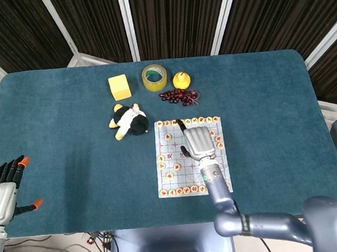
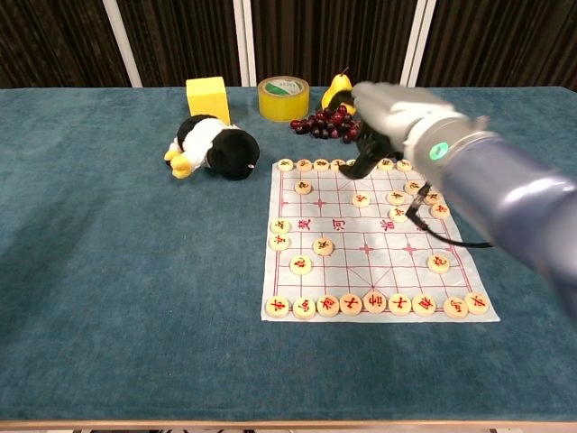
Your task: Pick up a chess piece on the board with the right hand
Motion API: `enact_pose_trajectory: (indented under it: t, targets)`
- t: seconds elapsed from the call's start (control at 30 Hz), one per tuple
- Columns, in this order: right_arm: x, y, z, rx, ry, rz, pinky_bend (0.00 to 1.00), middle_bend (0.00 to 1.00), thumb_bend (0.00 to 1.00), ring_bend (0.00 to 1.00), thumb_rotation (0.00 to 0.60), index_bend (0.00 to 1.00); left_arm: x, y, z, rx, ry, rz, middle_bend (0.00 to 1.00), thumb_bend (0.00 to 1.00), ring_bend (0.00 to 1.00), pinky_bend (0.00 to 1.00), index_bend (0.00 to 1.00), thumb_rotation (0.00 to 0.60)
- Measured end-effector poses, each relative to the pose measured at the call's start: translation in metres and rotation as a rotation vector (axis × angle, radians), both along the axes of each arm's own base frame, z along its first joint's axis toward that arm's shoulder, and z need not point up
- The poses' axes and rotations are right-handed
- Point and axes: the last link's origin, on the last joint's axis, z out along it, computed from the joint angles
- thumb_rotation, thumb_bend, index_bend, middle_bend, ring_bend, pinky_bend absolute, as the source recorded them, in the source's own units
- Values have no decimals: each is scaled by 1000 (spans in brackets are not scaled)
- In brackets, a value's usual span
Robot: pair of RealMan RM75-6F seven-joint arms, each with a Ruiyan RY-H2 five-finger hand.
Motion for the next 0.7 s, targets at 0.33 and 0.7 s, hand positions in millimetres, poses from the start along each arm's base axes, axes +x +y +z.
enact_pose_trajectory:
  t: [0.33,0.7]
  targets:
    - [-89,69,113,-166,61,33,117,110,416,54,600,0,0,-1,2,21,58,-30,0,0,0,0,0,600]
    - [-189,172,192,-282,66,-12,100,77,416,26,600,0,0,-5,1,32,76,-35,0,0,0,0,0,600]
